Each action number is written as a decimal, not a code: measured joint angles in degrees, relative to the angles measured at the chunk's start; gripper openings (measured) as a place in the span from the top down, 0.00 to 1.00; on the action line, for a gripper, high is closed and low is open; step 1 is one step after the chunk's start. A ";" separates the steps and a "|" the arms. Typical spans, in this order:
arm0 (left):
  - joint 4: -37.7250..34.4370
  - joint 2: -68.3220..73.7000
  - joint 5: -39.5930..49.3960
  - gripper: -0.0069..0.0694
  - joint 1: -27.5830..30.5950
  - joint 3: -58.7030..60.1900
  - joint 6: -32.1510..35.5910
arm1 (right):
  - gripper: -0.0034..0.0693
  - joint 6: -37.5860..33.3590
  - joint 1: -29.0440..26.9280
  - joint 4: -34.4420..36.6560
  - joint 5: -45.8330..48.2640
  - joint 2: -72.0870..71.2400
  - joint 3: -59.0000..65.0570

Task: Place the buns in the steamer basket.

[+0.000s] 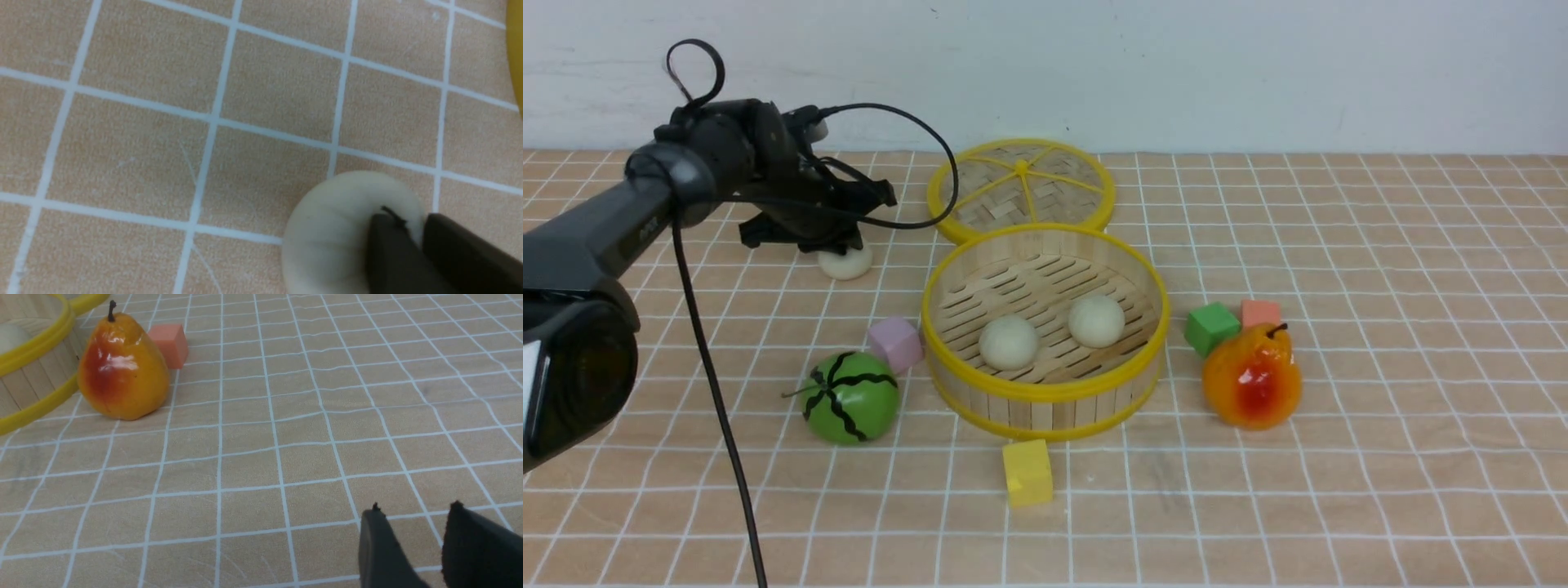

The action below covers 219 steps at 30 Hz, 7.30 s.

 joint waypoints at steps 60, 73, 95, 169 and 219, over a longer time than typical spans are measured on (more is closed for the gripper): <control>10.18 -56.33 30.16 0.82 -20.24 10.69 -1.09 | 0.62 0.00 0.00 0.00 0.00 0.00 0.00; 10.10 -102.57 21.08 0.93 -20.24 68.10 -9.81 | 0.62 0.00 0.00 0.00 0.00 0.00 0.00; 20.60 -130.50 18.06 0.93 -20.24 97.31 -12.06 | 0.62 0.00 0.00 0.00 0.00 0.00 0.00; 27.71 -129.27 1.96 0.89 -20.24 102.19 -18.21 | 0.62 0.00 0.00 0.00 0.00 0.00 0.00; 17.84 -142.46 -18.26 0.86 -6.15 128.49 -8.42 | 0.62 0.00 0.00 0.05 0.00 0.00 0.00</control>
